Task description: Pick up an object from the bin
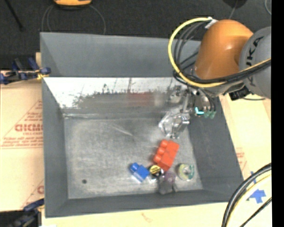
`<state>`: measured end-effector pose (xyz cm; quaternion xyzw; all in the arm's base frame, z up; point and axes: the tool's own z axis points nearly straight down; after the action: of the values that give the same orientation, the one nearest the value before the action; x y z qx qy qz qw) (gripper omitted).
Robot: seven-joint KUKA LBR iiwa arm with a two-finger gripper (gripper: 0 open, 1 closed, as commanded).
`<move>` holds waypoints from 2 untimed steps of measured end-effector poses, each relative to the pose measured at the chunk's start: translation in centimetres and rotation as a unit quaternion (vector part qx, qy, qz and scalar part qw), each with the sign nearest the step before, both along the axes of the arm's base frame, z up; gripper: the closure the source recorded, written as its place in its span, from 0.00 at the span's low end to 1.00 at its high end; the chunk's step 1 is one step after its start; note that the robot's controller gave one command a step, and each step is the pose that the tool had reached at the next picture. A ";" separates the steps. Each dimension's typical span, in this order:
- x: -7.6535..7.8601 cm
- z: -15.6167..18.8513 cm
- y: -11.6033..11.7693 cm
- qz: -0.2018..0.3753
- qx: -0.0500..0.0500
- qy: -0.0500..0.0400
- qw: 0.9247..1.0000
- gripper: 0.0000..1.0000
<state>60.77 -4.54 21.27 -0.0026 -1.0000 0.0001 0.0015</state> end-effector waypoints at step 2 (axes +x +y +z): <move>-9.9 -13.8 -1.3 0.079 -0.001 -0.012 0.997 0.00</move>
Offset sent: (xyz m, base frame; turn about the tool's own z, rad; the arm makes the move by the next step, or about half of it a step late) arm -0.0137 0.0118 -0.0898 0.0284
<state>50.91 -5.80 7.51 0.0766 -0.9970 0.0011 -0.0109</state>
